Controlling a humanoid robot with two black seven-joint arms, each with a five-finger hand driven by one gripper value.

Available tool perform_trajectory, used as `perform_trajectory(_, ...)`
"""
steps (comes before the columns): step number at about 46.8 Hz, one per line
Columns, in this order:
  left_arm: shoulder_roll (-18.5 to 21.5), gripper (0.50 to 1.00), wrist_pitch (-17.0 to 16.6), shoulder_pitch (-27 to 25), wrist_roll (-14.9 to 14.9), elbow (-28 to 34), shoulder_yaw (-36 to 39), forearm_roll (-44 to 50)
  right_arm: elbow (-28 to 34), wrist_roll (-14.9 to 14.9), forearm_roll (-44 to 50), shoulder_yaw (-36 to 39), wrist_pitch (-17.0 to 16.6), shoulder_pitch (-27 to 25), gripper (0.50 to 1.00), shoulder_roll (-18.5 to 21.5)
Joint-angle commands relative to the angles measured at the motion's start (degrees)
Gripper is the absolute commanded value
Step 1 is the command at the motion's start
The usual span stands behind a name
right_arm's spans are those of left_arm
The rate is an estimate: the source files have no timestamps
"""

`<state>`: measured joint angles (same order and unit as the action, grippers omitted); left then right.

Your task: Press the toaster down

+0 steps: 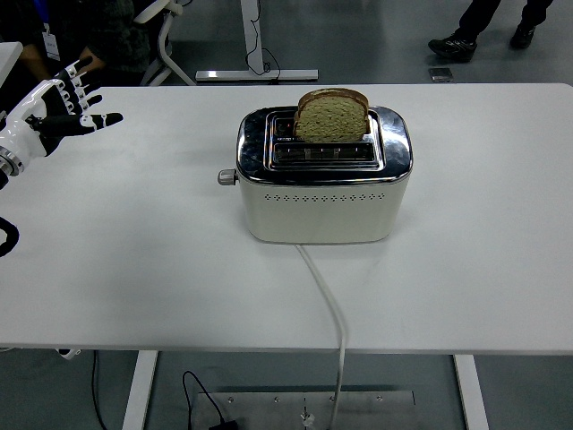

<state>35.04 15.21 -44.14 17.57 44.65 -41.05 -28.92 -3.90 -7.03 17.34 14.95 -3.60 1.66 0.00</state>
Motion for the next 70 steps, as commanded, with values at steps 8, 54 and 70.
perform_trajectory(8,4.51,1.0,0.35,1.96,0.09,7.73,0.27,-9.57,0.03,0.0,-0.03,0.0,0.0,0.01,0.998,0.0)
perform_trajectory(54,8.91,1.0,-0.35,7.76,0.36,29.44,0.27,-46.84,-0.06,0.0,0.06,0.0,0.0,0.01,0.998,0.0)
perform_trajectory(70,8.12,1.0,-1.67,7.85,0.36,29.53,0.53,-52.47,0.03,0.0,0.06,0.0,0.0,0.01,0.998,0.0)
